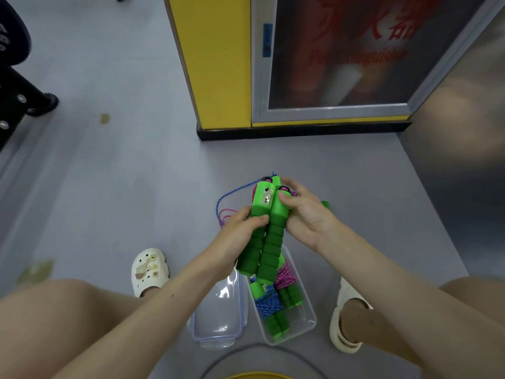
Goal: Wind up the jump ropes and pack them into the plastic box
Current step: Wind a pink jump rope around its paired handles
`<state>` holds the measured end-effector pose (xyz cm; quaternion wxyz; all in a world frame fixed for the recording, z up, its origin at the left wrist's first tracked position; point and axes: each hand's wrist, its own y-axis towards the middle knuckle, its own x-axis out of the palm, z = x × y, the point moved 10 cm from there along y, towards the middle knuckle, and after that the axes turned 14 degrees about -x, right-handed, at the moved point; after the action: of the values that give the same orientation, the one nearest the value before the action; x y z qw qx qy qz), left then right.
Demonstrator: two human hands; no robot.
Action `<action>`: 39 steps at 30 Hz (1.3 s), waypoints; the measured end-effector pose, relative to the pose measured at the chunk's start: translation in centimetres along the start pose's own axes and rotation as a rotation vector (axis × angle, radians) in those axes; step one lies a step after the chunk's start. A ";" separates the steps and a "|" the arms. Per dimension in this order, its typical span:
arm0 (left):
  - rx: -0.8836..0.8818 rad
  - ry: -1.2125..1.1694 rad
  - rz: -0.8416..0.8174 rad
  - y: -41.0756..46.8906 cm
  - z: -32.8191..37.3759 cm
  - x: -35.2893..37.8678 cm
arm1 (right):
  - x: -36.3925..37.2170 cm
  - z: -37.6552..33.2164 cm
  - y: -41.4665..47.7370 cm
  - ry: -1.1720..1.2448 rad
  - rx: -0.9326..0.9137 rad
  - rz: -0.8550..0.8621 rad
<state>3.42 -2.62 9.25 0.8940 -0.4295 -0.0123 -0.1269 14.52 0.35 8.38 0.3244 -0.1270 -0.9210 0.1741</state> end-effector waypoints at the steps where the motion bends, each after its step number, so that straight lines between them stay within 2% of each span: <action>1: 0.007 0.008 -0.007 0.1 0.1 -0.1 | 0.0 -0.1 0.1 0.022 0.000 0.001; 5: 0.045 0.078 -0.037 0.0 0.3 0.2 | 0.5 -0.2 -0.5 -0.026 -0.007 -0.053; 9: 0.062 0.135 -0.043 0.0 0.2 0.7 | -0.2 -0.5 -0.3 -0.165 -0.064 -0.006; 15: -0.003 0.057 -0.125 0.1 -0.3 1.3 | -0.6 -0.4 -0.1 -0.090 -0.051 0.031; 20: -0.045 0.022 -0.157 0.3 -1.2 1.9 | -2.0 -1.3 0.1 -0.326 -0.193 0.173; 23: -0.068 0.017 -0.181 0.5 -1.8 2.3 | -1.9 -1.3 0.3 -0.306 -0.196 0.185; 29: -0.185 -0.004 -0.385 -0.6 -2.1 3.6 | -1.0 -0.7 0.3 -0.158 -0.128 0.120; 35: -0.200 0.009 -0.459 -0.7 -1.9 3.6 | -1.0 -0.6 0.7 -0.093 -0.088 0.088; 39: -0.196 0.023 -0.478 -0.8 -2.0 3.2 | -2.5 -2.1 1.6 -0.055 -0.120 0.170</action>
<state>6.15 -5.34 9.05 0.7927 -0.4976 -0.0911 -0.3401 17.96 1.48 7.90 0.2747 -0.2190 -0.9243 0.1490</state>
